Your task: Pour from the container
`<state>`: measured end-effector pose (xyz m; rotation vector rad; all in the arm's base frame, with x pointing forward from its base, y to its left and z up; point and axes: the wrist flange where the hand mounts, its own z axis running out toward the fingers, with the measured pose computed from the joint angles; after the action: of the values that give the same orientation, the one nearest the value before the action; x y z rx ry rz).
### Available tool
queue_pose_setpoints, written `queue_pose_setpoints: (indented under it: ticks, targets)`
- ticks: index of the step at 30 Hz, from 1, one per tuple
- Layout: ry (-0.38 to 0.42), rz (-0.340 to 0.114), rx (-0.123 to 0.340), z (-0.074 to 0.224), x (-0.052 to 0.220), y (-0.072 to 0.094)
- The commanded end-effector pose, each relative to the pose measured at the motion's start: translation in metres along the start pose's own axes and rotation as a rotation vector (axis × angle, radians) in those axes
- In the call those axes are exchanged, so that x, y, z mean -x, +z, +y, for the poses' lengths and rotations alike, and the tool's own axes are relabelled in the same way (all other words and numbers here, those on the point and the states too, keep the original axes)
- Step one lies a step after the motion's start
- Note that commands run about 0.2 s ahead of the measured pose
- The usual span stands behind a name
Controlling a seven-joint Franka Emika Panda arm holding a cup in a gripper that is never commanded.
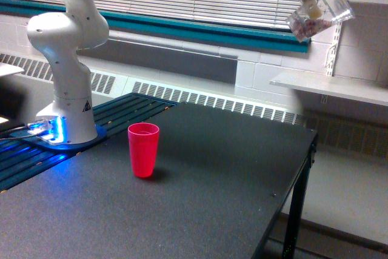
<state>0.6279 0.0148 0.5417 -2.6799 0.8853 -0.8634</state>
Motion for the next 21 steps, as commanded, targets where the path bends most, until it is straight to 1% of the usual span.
queue_pose_setpoints:
  ticks: [1, 4, 10, 15, 18, 20, 21]
  targets:
    - [-0.028, -0.009, -0.012, -0.016, 0.013, 0.002]
    - [-0.011, 0.007, -0.008, -0.015, 0.015, 0.002]
    - [-0.015, 0.023, 0.003, -0.007, 0.015, 0.005]
    - [-0.021, 0.022, 0.011, 0.002, 0.022, 0.010]
    - [-0.036, 0.021, 0.031, 0.011, 0.027, 0.015]
    - [-0.052, 0.008, 0.046, 0.021, 0.031, 0.020]
    - [-0.056, 0.012, 0.051, 0.022, 0.031, 0.018]
